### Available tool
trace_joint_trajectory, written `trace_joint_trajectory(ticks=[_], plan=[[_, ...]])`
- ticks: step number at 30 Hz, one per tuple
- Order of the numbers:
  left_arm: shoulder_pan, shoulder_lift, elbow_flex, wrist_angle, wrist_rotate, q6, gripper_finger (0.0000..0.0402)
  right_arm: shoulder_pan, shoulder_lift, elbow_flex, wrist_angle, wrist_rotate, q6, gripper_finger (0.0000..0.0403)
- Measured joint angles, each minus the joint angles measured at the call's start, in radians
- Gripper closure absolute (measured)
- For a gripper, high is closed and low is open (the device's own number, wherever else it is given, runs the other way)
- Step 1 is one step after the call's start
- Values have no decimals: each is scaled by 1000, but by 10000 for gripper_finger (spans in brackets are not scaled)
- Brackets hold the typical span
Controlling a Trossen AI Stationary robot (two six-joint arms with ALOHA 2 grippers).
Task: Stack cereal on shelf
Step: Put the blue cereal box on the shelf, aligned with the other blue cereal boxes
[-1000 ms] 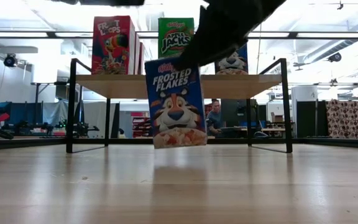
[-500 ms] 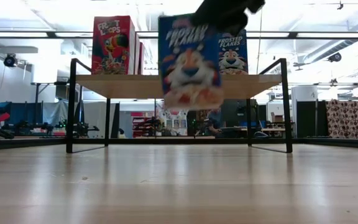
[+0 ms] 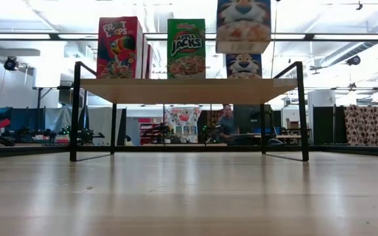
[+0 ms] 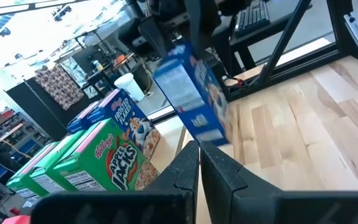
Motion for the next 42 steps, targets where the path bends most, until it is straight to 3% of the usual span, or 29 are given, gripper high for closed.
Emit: trace_joint_trajectory(ticks=[7,22,42], plan=[[0,0,0,2,0,12,401,-5,-70,-33,-21,0,-102,236],[-8,-41,0,10,0,71,401,-111,-179,-97,-43,0,-133,236],[-10,-113,0,-22,0,74,401,-195,-176,-139,-44,-1,-194,236]])
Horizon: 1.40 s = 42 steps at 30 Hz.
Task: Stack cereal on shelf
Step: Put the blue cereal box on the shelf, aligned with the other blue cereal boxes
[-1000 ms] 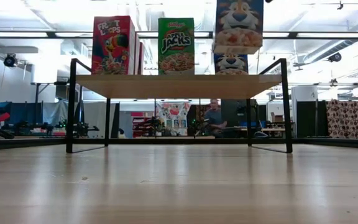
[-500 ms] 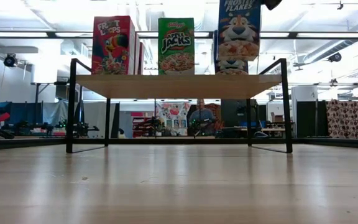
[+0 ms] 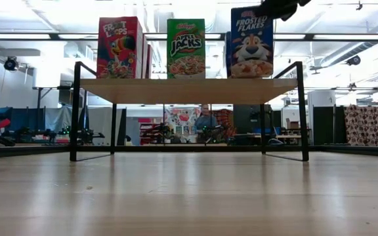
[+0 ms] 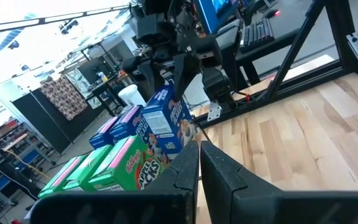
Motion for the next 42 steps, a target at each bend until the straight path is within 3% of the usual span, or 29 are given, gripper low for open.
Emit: trace_joint_trajectory(ticks=[19,33,42], plan=[[0,0,0,0,0,1,401,-18,0,-8,-14,27,0,201],[0,0,0,1,0,1,401,-18,0,-8,-6,29,-7,200],[0,0,0,1,0,1,401,-18,12,-9,-8,83,-39,200]])
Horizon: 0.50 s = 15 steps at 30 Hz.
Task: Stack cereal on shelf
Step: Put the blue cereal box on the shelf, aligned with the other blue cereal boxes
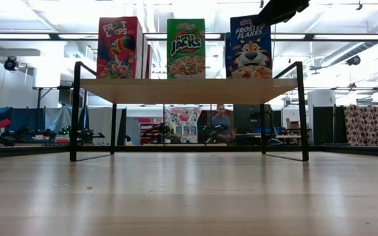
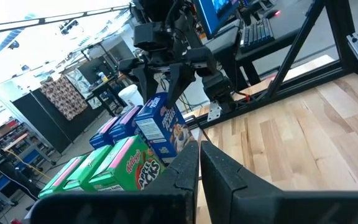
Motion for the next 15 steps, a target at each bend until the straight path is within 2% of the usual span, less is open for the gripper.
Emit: trace_joint_trajectory(ticks=[15], plan=[[0,0,0,0,0,-5,401,0,1,-1,1,-1,23,199]])
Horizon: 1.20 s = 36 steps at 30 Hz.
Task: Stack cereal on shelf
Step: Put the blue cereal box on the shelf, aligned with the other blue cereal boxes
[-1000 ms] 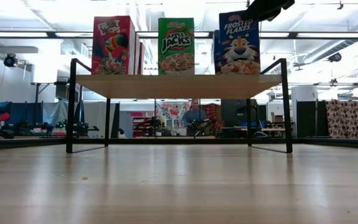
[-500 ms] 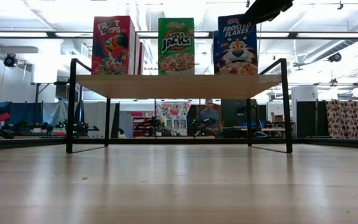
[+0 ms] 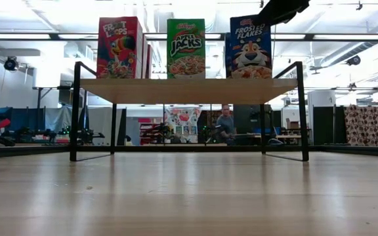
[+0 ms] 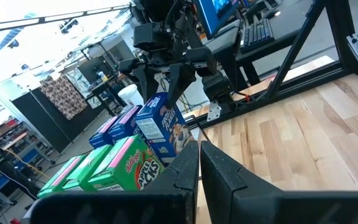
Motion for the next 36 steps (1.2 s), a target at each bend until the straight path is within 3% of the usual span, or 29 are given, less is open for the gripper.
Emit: trace_joint_trajectory(ticks=[19,27,36], plan=[[0,0,0,0,0,-2,401,0,1,0,-9,1,28,200],[0,0,0,0,0,-2,401,0,1,0,-8,-2,18,218],[0,1,0,0,0,-2,401,0,2,-1,-10,20,35,173]])
